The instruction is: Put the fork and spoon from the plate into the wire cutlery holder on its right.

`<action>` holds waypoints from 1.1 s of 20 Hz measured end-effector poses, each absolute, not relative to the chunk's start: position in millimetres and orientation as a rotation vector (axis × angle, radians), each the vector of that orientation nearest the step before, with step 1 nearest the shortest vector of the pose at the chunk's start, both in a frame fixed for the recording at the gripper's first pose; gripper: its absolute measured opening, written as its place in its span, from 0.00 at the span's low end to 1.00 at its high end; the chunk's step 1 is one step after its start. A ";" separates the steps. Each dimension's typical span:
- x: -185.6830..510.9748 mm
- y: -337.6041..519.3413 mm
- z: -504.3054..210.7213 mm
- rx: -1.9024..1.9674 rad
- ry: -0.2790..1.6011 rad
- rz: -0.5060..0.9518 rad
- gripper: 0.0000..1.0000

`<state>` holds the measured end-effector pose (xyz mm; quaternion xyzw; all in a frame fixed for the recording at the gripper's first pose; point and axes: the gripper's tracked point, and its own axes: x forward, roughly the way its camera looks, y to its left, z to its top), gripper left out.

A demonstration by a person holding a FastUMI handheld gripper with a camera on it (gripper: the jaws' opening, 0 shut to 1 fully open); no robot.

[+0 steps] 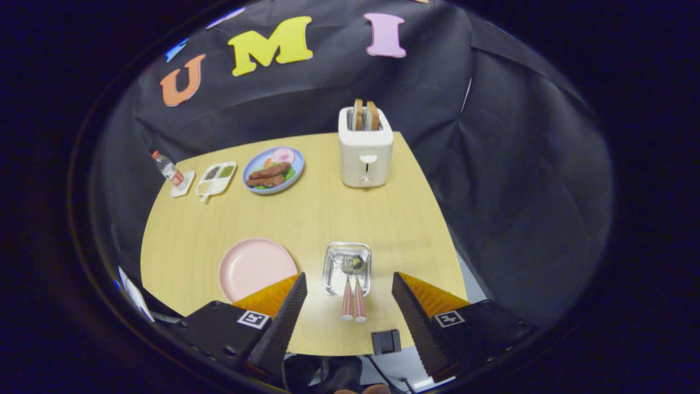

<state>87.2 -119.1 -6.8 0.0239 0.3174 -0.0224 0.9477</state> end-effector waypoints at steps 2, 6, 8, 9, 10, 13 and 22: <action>86.5 -108.9 26.8 0.044 0.520 -0.035 0.96; 82.7 -89.0 83.9 0.013 0.271 -0.020 0.97; 74.4 -79.2 110.5 -0.014 0.152 -0.024 0.96; 71.3 -73.5 121.8 -0.019 0.101 -0.021 0.97; 65.2 -66.8 130.9 -0.016 0.059 -0.016 0.97; 46.7 -46.4 150.9 0.017 -0.037 0.005 0.97; 24.6 -23.4 150.8 0.088 -0.113 0.034 0.96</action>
